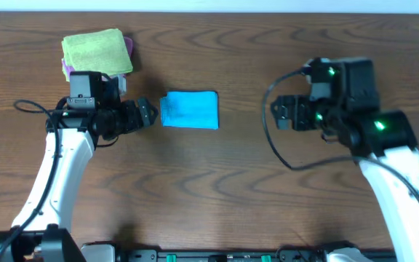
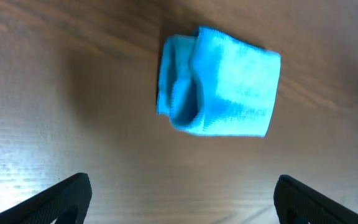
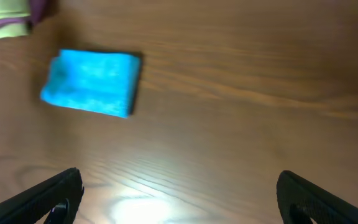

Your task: Fold the cloth

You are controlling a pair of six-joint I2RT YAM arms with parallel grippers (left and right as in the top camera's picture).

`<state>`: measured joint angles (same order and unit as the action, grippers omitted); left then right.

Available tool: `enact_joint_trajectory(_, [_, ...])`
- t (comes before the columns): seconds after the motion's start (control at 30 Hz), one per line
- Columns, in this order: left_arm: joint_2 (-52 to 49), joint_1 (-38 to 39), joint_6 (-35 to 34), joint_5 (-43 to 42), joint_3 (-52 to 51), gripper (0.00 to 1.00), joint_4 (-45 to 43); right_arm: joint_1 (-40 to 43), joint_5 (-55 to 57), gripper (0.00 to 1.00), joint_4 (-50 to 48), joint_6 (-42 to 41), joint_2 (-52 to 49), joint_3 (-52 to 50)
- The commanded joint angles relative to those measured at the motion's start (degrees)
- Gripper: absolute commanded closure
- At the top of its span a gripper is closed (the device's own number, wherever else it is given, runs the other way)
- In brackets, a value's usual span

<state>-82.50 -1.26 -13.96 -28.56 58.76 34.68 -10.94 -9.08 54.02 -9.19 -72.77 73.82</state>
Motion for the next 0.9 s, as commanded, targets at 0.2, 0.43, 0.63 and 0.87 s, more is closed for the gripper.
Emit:
enact_joint_trajectory(0.2, [15.26,-0.13,2.71,0.5,0.48,0.05,1.16,0.24,16.52,0.01,8.07,-0.24,18.95,0.37])
enact_joint_trajectory(0.43, [24.26,-0.13,4.76,0.59,0.48,0.05,4.09,0.0,24.02,0.01,18.47,-4.26,36.79,0.26])
enact_joint_trajectory(0.63, [25.38,-0.11,4.79,-1.33,0.48,0.05,5.62,0.42,26.49,0.01,25.49,-7.54,49.62,0.26])
enact_joint_trajectory(0.87, [25.64,-0.11,5.09,-3.02,0.48,0.05,5.25,14.32,27.89,0.01,30.42,-1.86,57.02,0.26])
